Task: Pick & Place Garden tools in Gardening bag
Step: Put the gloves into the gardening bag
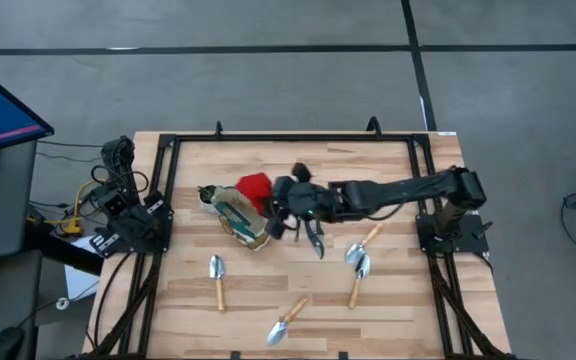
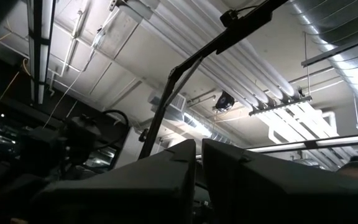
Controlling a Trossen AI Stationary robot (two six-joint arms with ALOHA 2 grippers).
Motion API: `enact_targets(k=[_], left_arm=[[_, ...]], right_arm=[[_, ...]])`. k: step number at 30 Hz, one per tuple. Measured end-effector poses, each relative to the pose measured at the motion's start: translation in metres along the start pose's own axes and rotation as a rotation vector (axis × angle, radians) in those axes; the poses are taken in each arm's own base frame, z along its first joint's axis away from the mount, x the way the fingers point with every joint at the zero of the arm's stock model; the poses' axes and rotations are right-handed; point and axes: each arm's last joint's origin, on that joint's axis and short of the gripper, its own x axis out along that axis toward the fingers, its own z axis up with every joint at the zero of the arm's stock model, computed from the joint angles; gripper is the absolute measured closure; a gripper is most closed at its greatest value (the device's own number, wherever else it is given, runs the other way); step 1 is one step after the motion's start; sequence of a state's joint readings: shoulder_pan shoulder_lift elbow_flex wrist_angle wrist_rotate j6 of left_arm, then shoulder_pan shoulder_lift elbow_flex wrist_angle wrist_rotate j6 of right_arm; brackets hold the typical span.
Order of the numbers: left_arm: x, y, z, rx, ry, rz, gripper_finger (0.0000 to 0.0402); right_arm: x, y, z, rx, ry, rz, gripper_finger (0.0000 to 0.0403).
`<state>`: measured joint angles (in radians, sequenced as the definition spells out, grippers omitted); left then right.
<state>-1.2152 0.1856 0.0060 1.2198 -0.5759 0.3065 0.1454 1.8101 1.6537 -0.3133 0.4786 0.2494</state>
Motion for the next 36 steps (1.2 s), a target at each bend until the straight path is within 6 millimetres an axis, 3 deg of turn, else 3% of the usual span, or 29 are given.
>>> enact_targets(k=[6,13,18,26,36], left_arm=[[0.0,0.0,0.0,0.001,0.001,0.0,0.0382],[0.0,0.0,0.0,0.003,0.005,-0.001,0.0382],[0.0,0.0,-0.001,0.004,0.006,-0.002,0.0382],[0.0,0.0,-0.001,0.004,0.006,-0.002,0.0382],[0.0,0.0,-0.001,0.004,0.006,-0.002,0.0382]], right_arm=[[0.04,0.011,0.002,-0.012,-0.038,0.039,0.0366],[0.07,0.024,-0.005,-0.083,0.047,0.027,0.0366],[0.089,0.021,-0.018,-0.108,0.134,-0.007,0.0366],[0.094,0.017,-0.027,-0.106,0.2,-0.022,0.0342],[0.093,0.017,-0.03,-0.115,0.234,-0.007,0.0245]])
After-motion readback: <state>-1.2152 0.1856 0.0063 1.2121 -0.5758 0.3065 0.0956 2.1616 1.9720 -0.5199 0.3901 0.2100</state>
